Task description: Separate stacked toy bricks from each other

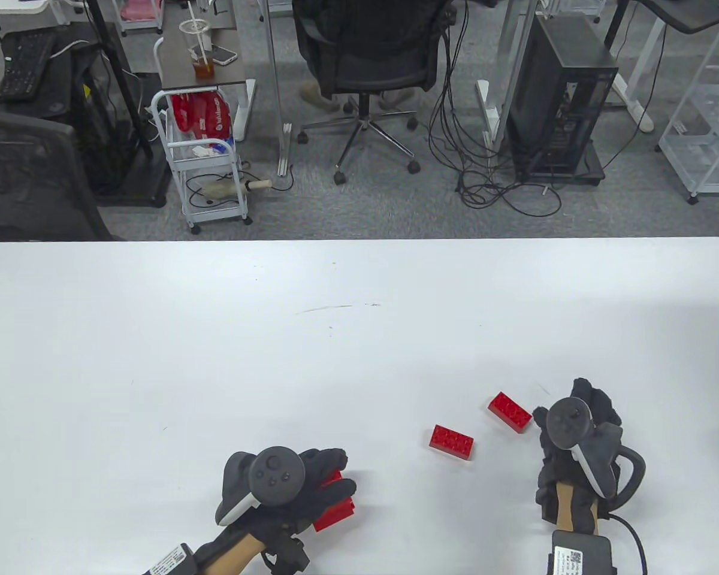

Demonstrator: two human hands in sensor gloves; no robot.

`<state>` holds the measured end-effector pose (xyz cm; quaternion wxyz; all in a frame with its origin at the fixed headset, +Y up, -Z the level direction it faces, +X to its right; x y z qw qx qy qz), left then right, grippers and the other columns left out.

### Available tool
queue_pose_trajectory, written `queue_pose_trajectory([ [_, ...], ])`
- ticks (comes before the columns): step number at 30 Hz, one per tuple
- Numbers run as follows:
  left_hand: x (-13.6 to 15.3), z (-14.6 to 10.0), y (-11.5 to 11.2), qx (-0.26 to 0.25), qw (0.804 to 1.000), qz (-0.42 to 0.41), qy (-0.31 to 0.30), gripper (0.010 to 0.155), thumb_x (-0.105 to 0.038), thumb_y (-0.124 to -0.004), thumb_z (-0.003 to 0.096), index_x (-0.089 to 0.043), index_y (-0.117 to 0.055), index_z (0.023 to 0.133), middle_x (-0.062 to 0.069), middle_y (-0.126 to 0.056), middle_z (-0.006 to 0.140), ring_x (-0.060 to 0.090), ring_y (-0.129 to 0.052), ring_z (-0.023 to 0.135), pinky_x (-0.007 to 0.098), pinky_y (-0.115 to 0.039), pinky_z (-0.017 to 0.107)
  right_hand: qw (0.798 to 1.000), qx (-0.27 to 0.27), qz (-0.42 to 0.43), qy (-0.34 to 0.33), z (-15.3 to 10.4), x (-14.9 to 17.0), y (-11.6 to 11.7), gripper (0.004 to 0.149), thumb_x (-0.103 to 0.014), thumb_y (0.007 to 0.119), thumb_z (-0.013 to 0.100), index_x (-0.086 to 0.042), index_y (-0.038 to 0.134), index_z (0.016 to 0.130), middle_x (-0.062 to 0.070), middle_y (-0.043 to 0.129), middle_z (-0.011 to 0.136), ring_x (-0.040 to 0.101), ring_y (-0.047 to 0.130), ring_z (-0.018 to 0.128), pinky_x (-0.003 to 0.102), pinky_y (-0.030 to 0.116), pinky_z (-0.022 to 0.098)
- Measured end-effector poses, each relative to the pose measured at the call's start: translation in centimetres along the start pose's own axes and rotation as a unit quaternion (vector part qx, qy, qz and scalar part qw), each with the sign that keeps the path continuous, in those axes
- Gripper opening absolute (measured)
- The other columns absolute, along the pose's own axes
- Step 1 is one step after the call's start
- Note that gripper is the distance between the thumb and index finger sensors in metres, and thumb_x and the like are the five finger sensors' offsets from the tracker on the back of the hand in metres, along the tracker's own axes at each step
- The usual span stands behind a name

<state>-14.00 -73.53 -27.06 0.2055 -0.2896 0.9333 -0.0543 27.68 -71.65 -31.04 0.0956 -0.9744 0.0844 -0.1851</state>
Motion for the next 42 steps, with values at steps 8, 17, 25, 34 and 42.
queue_pose_trajectory([
  [8,0.4,-0.1,0.6,-0.016,0.999,-0.047,0.006,0.076,-0.065,-0.079,0.04,-0.023,-0.072,0.102,0.001,-0.089,0.088,0.02,-0.099,0.064,0.024,-0.096,0.044,0.987,0.037,0.04,-0.151,-2.8,-5.4,-0.5,0.08,-0.054,0.069,0.052,-0.008,0.048,0.114,0.027,0.053,0.113,0.053,0.068,0.098,0.065,0.066,0.066],
  [17,0.7,-0.1,0.8,-0.022,0.996,-0.085,0.011,0.077,-0.061,-0.084,0.0397,-0.024,-0.067,0.106,0.002,-0.084,0.094,0.02,-0.096,0.07,0.023,-0.094,0.051,0.961,-0.015,0.12,-0.247,-6.1,-9.5,-0.7,0.08,-0.056,0.067,0.053,-0.009,0.047,0.115,0.026,0.053,0.114,0.051,0.068,0.099,0.063,0.066,0.067],
  [25,0.6,0.0,0.7,-0.023,0.995,-0.101,0.001,0.077,-0.054,-0.086,0.041,-0.024,-0.063,0.108,0.002,-0.078,0.1,0.022,-0.092,0.078,0.026,-0.091,0.059,0.922,-0.109,0.168,-0.332,-8.8,-12.9,0.6,0.08,-0.056,0.067,0.053,-0.009,0.047,0.115,0.025,0.053,0.115,0.051,0.068,0.1,0.063,0.066,0.068],
  [34,0.3,0.1,0.4,-0.003,0.993,-0.116,-0.026,0.076,-0.048,-0.087,0.0424,-0.023,-0.061,0.109,0.003,-0.074,0.103,0.023,-0.089,0.084,0.028,-0.087,0.065,0.883,-0.203,0.191,-0.378,-10.5,-14.9,2.6,0.08,-0.055,0.067,0.054,-0.009,0.046,0.115,0.024,0.053,0.115,0.05,0.068,0.1,0.062,0.066,0.068],
  [42,0.2,0.0,0.3,0.003,0.991,-0.129,-0.04,0.075,-0.048,-0.086,0.0433,-0.023,-0.061,0.109,0.003,-0.073,0.104,0.024,-0.089,0.085,0.028,-0.087,0.065,0.866,-0.229,0.206,-0.394,-11.4,-15.7,3.2,0.078,-0.054,0.067,0.054,-0.009,0.047,0.115,0.024,0.053,0.115,0.049,0.069,0.1,0.062,0.066,0.068],
])
Point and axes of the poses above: the tracker on the back of each hand, its own x axis roughly to the little-finger side, its own z axis roughly from the wrist to the fingertips, y = z × x, the point moved 1 cm from there along z, roughly from the wrist to the fingertips
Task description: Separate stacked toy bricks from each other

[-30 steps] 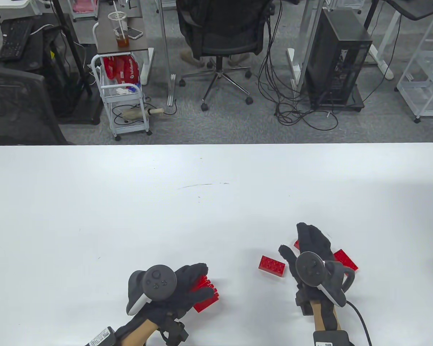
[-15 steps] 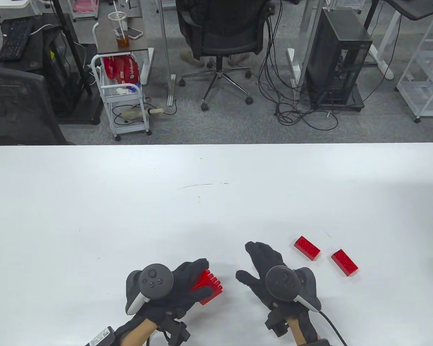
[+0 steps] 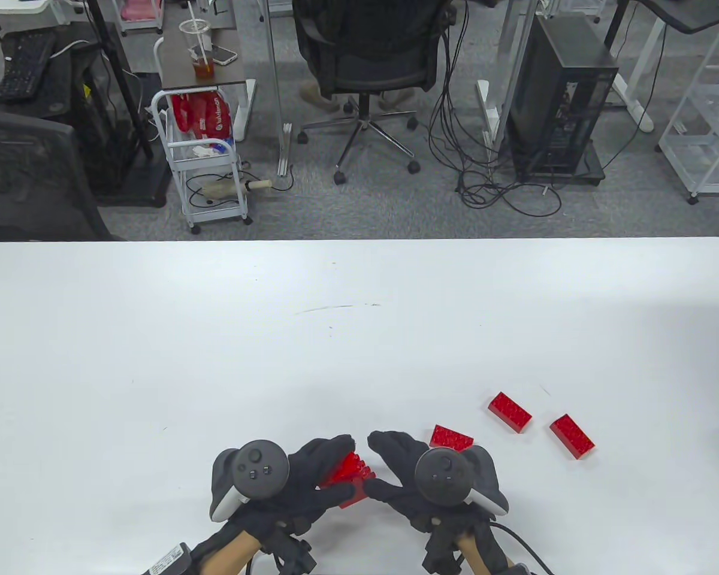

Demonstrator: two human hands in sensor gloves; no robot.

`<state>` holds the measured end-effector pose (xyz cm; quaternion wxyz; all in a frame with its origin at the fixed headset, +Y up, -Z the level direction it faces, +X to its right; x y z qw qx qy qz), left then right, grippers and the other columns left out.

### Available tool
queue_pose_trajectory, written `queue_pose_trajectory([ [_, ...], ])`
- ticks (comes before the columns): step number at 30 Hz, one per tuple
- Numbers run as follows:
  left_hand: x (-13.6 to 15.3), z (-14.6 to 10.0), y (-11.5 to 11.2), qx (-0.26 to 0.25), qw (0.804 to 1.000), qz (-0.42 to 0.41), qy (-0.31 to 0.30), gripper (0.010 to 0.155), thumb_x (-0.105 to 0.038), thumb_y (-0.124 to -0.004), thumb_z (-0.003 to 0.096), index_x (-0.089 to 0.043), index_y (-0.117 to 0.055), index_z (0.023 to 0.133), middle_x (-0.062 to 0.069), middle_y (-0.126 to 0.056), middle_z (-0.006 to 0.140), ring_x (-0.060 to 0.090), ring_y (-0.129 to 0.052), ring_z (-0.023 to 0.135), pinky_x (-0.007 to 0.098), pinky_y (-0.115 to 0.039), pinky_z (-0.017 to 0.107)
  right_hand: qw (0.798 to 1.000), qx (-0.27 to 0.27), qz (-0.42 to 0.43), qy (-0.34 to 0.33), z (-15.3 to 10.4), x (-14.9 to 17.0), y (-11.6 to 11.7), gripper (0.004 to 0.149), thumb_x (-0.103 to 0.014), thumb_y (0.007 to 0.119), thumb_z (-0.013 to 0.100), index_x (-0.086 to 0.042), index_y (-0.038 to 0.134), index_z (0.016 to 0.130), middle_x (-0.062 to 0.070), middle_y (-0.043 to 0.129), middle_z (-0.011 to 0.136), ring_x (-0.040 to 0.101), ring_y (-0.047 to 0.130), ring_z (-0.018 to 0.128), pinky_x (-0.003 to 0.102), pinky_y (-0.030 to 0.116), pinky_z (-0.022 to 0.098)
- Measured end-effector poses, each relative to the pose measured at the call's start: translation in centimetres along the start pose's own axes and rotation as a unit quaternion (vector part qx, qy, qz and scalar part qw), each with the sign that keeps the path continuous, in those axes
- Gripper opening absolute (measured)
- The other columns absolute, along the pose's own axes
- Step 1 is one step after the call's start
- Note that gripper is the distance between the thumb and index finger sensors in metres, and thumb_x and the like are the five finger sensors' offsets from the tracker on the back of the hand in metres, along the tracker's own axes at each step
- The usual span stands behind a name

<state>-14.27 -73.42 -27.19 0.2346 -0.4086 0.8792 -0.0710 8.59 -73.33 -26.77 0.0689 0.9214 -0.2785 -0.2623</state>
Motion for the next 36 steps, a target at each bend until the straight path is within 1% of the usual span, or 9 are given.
queue_pose_trajectory([
  [5,-0.6,-0.2,-0.3,0.006,1.0,0.001,-0.019,0.073,-0.047,-0.085,0.0437,-0.023,-0.062,0.109,0.004,-0.074,0.103,0.024,-0.089,0.084,0.029,-0.087,0.065,0.999,-0.027,0.007,-0.024,0.1,-1.0,1.2,0.075,-0.05,0.067,0.055,-0.01,0.048,0.114,0.023,0.055,0.114,0.048,0.07,0.1,0.062,0.066,0.068],
  [7,-0.7,-0.3,-0.3,0.004,1.0,0.02,-0.02,0.072,-0.046,-0.085,0.0435,-0.022,-0.064,0.108,0.004,-0.075,0.103,0.025,-0.09,0.084,0.03,-0.088,0.065,0.999,-0.029,0.0,-0.024,0.2,-1.3,1.6,0.073,-0.048,0.066,0.055,-0.008,0.048,0.114,0.023,0.056,0.113,0.048,0.071,0.099,0.061,0.067,0.068],
  [10,-0.7,-0.3,-0.3,0.002,1.0,0.02,-0.019,0.072,-0.046,-0.085,0.0434,-0.021,-0.065,0.108,0.005,-0.076,0.102,0.025,-0.091,0.082,0.03,-0.088,0.064,0.999,-0.029,0.008,-0.024,0.2,-1.2,1.8,0.072,-0.046,0.065,0.055,-0.007,0.049,0.113,0.024,0.059,0.112,0.046,0.075,0.097,0.06,0.069,0.067],
  [15,-1.2,-0.6,-0.4,-0.016,0.999,0.047,-0.016,0.07,-0.05,-0.08,0.045,-0.018,-0.068,0.106,0.008,-0.079,0.097,0.026,-0.092,0.075,0.03,-0.09,0.058,0.999,-0.012,0.035,-0.025,0.3,-1.5,2.1,0.071,-0.044,0.07,0.052,-0.004,0.057,0.109,0.021,0.075,0.101,0.039,0.088,0.085,0.057,0.076,0.061],
  [20,-2.3,-1.0,-0.6,-0.044,0.991,0.122,-0.022,0.07,-0.057,-0.078,0.045,-0.018,-0.072,0.102,0.009,-0.083,0.089,0.024,-0.094,0.064,0.027,-0.091,0.048,1.0,0.005,-0.002,-0.022,0.2,-2.4,2.5,0.073,-0.047,0.072,0.048,-0.006,0.061,0.107,0.019,0.08,0.097,0.035,0.093,0.079,0.055,0.079,0.059],
  [25,-2.3,-1.0,-0.6,-0.043,0.99,0.13,-0.017,0.07,-0.061,-0.079,0.044,-0.017,-0.078,0.098,0.008,-0.088,0.083,0.023,-0.097,0.056,0.025,-0.093,0.04,1.0,-0.001,-0.017,-0.019,0.2,-2.7,2.8,0.074,-0.049,0.072,0.046,-0.005,0.064,0.105,0.018,0.083,0.093,0.034,0.095,0.075,0.055,0.08,0.057],
  [31,-2.4,-1.0,-0.5,-0.038,0.99,0.137,-0.014,0.07,-0.062,-0.079,0.0435,-0.016,-0.08,0.096,0.009,-0.09,0.08,0.022,-0.098,0.053,0.024,-0.095,0.037,0.999,-0.001,-0.032,-0.023,0.2,-2.9,2.8,0.075,-0.052,0.072,0.045,-0.006,0.067,0.103,0.017,0.086,0.09,0.032,0.097,0.072,0.053,0.082,0.056],
  [35,-2.5,-1.1,-0.5,-0.039,0.989,0.143,-0.014,0.07,-0.062,-0.08,0.0432,-0.016,-0.081,0.095,0.009,-0.091,0.078,0.022,-0.098,0.051,0.024,-0.095,0.035,0.999,0.008,-0.04,-0.023,0.1,-3.0,2.9,0.075,-0.054,0.071,0.045,-0.007,0.068,0.102,0.015,0.087,0.089,0.029,0.099,0.07,0.052,0.083,0.055],
  [36,-2.5,-1.1,-0.4,-0.042,0.988,0.148,-0.008,0.069,-0.062,-0.079,0.0437,-0.015,-0.083,0.095,0.01,-0.091,0.076,0.023,-0.098,0.049,0.024,-0.095,0.033,0.998,0.02,-0.05,-0.011,0.0,-3.0,2.9,0.072,-0.056,0.072,0.046,-0.008,0.069,0.1,0.015,0.087,0.086,0.028,0.098,0.067,0.052,0.083,0.054],
])
Point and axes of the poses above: the tracker on the back of each hand, its own x axis roughly to the little-finger side, its own z axis roughly from the wrist to the fingertips, y = z × x, the point moved 1 cm from there along z, roughly from the wrist to the fingertips
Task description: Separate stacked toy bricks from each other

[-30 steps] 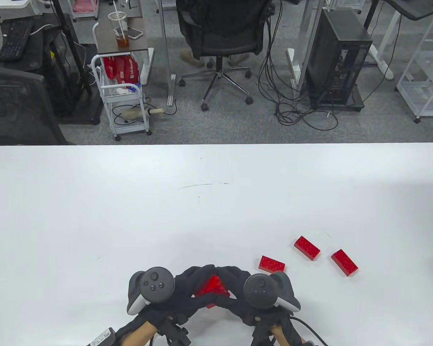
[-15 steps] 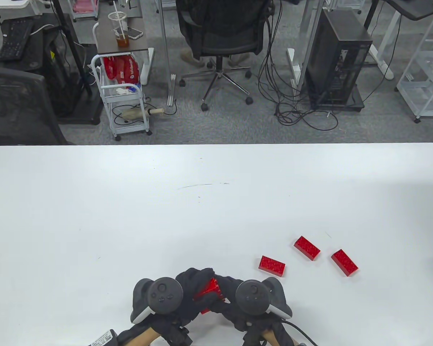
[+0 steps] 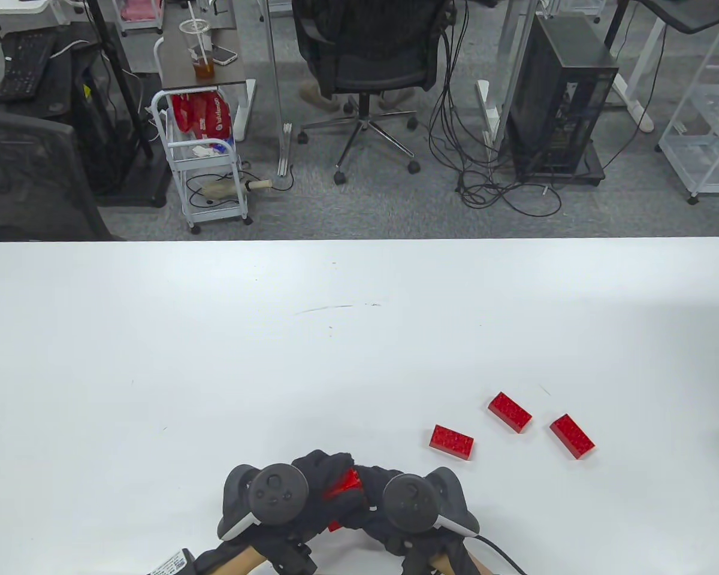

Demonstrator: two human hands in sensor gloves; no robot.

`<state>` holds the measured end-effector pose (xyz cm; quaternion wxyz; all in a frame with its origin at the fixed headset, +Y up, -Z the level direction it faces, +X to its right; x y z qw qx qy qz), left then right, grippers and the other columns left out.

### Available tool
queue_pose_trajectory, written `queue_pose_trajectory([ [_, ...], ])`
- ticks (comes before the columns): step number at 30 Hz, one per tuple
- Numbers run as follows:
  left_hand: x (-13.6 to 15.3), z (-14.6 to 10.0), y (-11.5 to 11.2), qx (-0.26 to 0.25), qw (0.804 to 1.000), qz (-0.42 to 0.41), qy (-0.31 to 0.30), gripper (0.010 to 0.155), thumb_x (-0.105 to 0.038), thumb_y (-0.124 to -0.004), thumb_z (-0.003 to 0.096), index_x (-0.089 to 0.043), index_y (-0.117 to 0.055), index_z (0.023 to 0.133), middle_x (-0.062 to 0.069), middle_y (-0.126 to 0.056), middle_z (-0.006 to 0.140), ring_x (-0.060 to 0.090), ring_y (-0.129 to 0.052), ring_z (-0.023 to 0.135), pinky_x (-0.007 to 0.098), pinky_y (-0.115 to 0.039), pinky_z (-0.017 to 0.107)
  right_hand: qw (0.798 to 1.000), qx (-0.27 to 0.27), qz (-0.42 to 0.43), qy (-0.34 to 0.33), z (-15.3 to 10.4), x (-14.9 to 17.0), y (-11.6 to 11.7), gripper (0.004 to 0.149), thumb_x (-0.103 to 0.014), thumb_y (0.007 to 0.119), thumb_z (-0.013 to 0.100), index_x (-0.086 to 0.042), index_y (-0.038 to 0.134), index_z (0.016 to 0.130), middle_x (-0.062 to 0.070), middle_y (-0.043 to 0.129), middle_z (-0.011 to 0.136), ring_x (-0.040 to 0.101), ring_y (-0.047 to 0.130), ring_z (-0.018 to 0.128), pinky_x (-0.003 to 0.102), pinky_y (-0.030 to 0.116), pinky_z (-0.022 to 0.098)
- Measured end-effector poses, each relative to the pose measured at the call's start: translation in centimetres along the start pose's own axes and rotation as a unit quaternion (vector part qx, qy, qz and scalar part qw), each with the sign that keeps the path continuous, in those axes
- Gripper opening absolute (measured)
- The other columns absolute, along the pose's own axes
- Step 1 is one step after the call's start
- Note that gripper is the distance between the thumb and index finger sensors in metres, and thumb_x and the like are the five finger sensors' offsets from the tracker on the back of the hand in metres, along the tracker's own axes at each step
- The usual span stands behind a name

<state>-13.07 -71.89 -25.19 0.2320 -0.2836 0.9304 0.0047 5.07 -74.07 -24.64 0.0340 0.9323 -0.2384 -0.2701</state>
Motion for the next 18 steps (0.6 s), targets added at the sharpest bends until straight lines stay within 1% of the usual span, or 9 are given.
queue_pose_trajectory([
  [1,0.1,0.0,0.0,-0.013,1.0,0.024,0.011,0.068,-0.063,-0.077,0.0438,-0.016,-0.084,0.093,0.01,-0.092,0.075,0.023,-0.098,0.047,0.023,-0.095,0.032,0.999,0.042,-0.032,0.002,-0.1,0.0,-0.1,0.072,-0.058,0.071,0.046,-0.008,0.071,0.097,0.014,0.089,0.082,0.026,0.099,0.064,0.051,0.084,0.052],
  [2,0.1,0.0,0.0,-0.008,0.999,0.031,0.01,0.068,-0.063,-0.076,0.044,-0.017,-0.085,0.092,0.009,-0.092,0.074,0.022,-0.098,0.046,0.022,-0.095,0.031,0.998,0.042,-0.049,-0.003,0.0,-0.1,-0.2,0.072,-0.059,0.07,0.046,-0.009,0.072,0.097,0.013,0.089,0.081,0.025,0.099,0.064,0.05,0.085,0.052],
  [3,0.1,0.1,0.0,-0.004,1.0,0.028,0.01,0.068,-0.063,-0.076,0.0438,-0.017,-0.085,0.093,0.009,-0.092,0.075,0.022,-0.098,0.047,0.023,-0.095,0.032,0.998,0.03,-0.057,-0.005,0.0,-0.2,-0.2,0.072,-0.059,0.069,0.046,-0.009,0.071,0.097,0.012,0.09,0.082,0.025,0.1,0.064,0.049,0.086,0.052],
  [5,0.6,0.2,-0.1,0.016,1.0,0.012,0.016,0.068,-0.063,-0.076,0.0445,-0.017,-0.085,0.093,0.008,-0.093,0.075,0.021,-0.099,0.048,0.022,-0.095,0.033,0.999,0.012,-0.032,-0.003,0.0,-0.1,0.0,0.071,-0.059,0.068,0.047,-0.008,0.072,0.097,0.014,0.089,0.082,0.026,0.1,0.064,0.051,0.085,0.052],
  [9,1.1,0.5,0.1,0.035,0.999,-0.006,0.026,0.068,-0.064,-0.076,0.0445,-0.017,-0.085,0.093,0.008,-0.092,0.075,0.021,-0.098,0.048,0.023,-0.095,0.033,0.998,0.018,-0.062,-0.007,0.0,-0.2,-0.2,0.071,-0.06,0.066,0.049,-0.009,0.07,0.099,0.013,0.088,0.082,0.028,0.097,0.066,0.052,0.082,0.054],
  [18,2.0,1.0,-0.4,0.075,0.995,0.017,0.057,0.067,-0.064,-0.077,0.045,-0.018,-0.085,0.093,0.008,-0.092,0.076,0.022,-0.098,0.049,0.024,-0.094,0.034,0.989,0.025,-0.148,0.001,0.3,-0.2,0.0,0.069,-0.058,0.066,0.05,-0.013,0.069,0.103,0.014,0.084,0.088,0.033,0.094,0.072,0.056,0.078,0.057],
])
Point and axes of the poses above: the tracker on the back of each hand, its own x axis roughly to the little-finger side, its own z axis roughly from the wrist to the fingertips, y = z × x, the point moved 1 cm from there along z, roughly from the wrist to the fingertips
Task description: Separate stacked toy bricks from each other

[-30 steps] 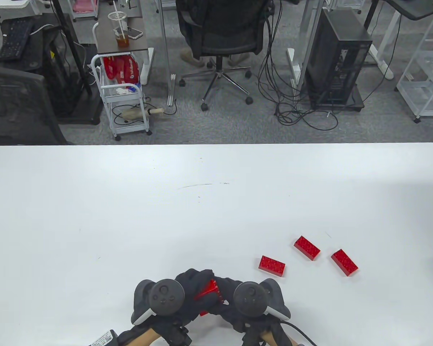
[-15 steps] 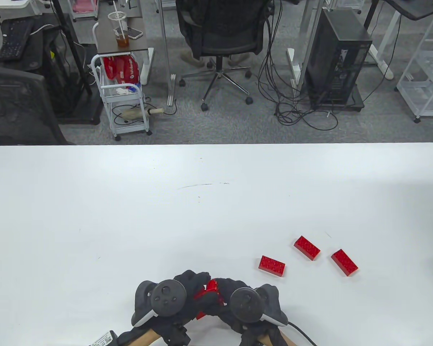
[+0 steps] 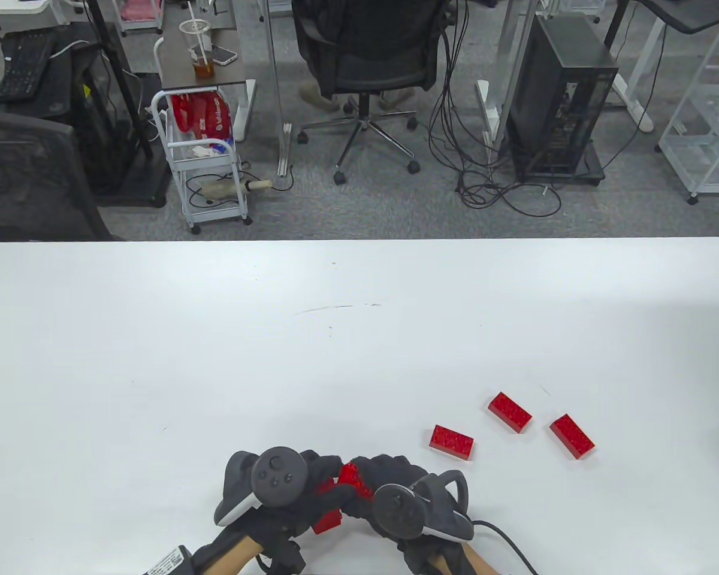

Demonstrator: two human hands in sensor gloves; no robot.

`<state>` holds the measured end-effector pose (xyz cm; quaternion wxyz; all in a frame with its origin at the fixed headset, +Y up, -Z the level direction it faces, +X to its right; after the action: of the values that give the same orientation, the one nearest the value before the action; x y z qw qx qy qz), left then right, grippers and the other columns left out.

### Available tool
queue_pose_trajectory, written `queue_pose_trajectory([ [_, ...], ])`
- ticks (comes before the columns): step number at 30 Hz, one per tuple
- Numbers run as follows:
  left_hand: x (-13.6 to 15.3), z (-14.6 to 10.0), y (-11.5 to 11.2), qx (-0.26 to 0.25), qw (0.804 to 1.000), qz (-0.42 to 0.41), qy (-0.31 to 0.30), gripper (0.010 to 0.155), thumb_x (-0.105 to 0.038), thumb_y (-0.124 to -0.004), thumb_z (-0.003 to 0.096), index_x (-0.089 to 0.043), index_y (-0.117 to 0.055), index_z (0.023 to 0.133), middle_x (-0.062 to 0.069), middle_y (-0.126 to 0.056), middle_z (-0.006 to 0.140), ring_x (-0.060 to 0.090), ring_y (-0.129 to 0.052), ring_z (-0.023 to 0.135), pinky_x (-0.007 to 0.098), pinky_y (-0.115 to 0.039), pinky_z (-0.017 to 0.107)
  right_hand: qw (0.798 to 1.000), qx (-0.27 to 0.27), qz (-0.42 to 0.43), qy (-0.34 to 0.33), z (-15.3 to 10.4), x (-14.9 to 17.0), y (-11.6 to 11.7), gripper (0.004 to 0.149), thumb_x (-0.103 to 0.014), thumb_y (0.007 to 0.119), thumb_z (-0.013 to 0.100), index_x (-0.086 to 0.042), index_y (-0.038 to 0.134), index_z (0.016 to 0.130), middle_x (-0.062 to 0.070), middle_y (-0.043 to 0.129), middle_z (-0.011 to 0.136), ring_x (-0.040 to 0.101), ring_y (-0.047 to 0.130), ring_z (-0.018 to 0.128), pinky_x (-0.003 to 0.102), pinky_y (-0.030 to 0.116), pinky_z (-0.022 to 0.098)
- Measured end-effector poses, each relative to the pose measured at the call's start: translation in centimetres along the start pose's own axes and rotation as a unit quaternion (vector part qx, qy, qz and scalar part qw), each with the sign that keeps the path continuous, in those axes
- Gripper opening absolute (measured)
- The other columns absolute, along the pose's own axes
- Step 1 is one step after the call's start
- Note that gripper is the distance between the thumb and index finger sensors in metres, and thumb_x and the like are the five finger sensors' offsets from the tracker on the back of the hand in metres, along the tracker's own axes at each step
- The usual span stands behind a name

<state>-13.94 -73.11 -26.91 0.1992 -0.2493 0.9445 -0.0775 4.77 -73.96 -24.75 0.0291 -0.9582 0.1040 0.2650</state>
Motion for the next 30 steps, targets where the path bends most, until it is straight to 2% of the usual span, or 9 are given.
queue_pose_trajectory([
  [8,0.9,0.3,0.3,0.006,1.0,-0.009,0.017,0.067,-0.064,-0.077,0.045,-0.018,-0.085,0.093,0.008,-0.092,0.076,0.022,-0.098,0.049,0.024,-0.094,0.034,0.996,0.014,-0.079,0.023,0.2,0.3,0.0,0.068,-0.056,0.068,0.05,-0.013,0.07,0.103,0.015,0.083,0.091,0.036,0.092,0.075,0.058,0.077,0.058],
  [15,1.0,0.3,0.5,0.003,1.0,-0.012,0.02,0.067,-0.064,-0.078,0.0449,-0.019,-0.085,0.093,0.008,-0.092,0.076,0.022,-0.097,0.049,0.025,-0.093,0.034,0.985,-0.005,-0.163,0.056,0.8,1.5,0.5,0.067,-0.054,0.069,0.05,-0.014,0.069,0.104,0.016,0.081,0.094,0.037,0.091,0.077,0.058,0.076,0.059],
  [22,1.1,0.2,0.6,0.003,1.0,-0.013,0.021,0.067,-0.064,-0.078,0.0447,-0.019,-0.084,0.093,0.008,-0.092,0.076,0.022,-0.097,0.049,0.025,-0.093,0.034,0.98,-0.053,-0.172,0.081,1.3,2.7,1.1,0.067,-0.051,0.07,0.051,-0.013,0.067,0.106,0.017,0.078,0.098,0.039,0.088,0.08,0.059,0.074,0.061],
  [30,1.1,0.3,0.7,0.005,1.0,-0.012,0.022,0.067,-0.065,-0.078,0.0447,-0.019,-0.085,0.093,0.007,-0.092,0.076,0.022,-0.097,0.049,0.025,-0.093,0.034,0.978,-0.07,-0.182,0.079,1.4,2.5,1.4,0.066,-0.049,0.07,0.052,-0.013,0.066,0.107,0.018,0.075,0.1,0.04,0.086,0.083,0.06,0.073,0.062],
])
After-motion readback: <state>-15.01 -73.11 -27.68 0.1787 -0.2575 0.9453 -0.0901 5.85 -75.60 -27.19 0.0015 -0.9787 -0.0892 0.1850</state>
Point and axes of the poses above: the tracker on the back of each hand, its own x axis roughly to the little-finger side, its own z axis roughly from the wrist to the fingertips, y = z × x, the point moved 1 cm from there along z, roughly from the wrist to the fingertips
